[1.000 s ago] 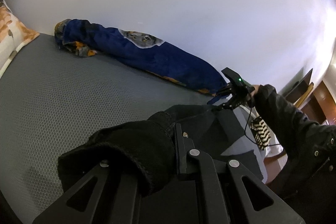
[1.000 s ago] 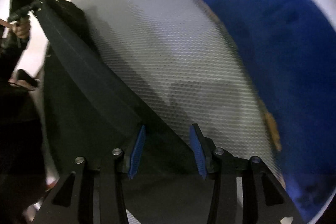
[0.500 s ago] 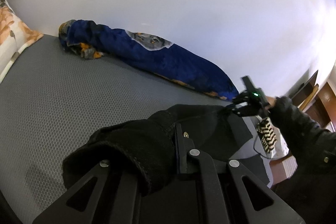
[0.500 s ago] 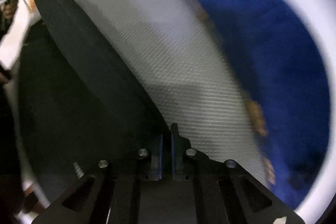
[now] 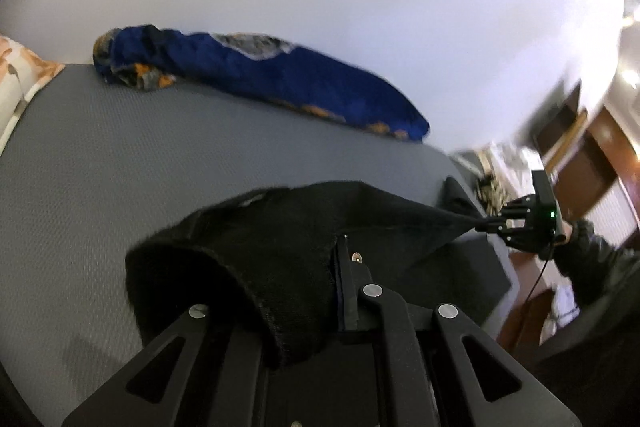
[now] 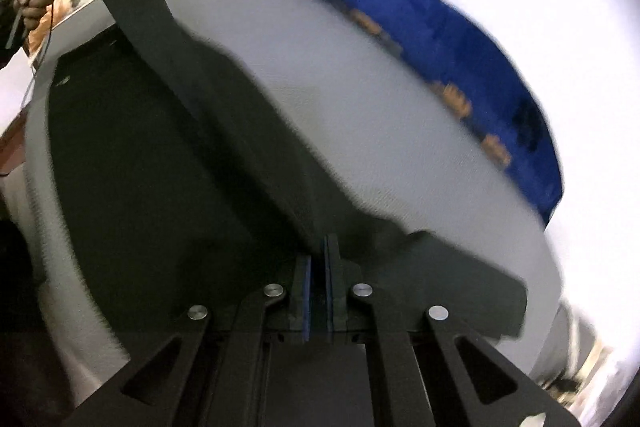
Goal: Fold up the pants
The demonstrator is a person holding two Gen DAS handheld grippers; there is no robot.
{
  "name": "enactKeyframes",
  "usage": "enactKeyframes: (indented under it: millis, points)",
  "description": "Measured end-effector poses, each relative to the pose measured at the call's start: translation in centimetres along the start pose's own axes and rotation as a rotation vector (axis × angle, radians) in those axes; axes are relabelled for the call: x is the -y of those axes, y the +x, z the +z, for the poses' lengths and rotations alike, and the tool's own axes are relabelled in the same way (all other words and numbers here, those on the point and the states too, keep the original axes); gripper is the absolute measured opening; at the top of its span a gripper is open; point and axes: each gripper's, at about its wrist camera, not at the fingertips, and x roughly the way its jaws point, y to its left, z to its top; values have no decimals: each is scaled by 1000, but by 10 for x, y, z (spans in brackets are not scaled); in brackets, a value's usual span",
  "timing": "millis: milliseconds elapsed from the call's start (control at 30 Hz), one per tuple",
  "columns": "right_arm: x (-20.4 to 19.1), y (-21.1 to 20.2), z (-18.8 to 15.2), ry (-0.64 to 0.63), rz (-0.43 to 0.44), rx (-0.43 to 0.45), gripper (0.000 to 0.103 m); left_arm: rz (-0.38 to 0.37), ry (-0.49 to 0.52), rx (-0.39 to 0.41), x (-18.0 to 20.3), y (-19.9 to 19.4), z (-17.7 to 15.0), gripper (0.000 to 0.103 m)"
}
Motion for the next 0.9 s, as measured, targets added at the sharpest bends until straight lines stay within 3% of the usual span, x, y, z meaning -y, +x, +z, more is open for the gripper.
enactKeyframes:
  millis: [233,400,500,567,600,733,900]
  points:
    - [-60,27,-50,61,57,-99,4,5,-8,-134,-8,3,-64,12]
    - [-66,40,-49,90,39,-123,4,90,2,-257,-17,15,-98,29]
    - [-66,41,-47,92,28,-133,4,88,-21,-241,-17,2,-106,37]
    - [-69,41,-47,94,20,-134,5,138,-17,-232,-13,-7,-107,56]
    - [-71,41,-46,100,20,-133,6,162,-19,-228,-13,-12,-107,59]
    - [-72,43,-47,128,28,-116,6,178,-126,-194,-18,-39,-114,61]
    - [-77,44,-48,130,20,-97,7,88,-348,-130,-10,-56,-121,62]
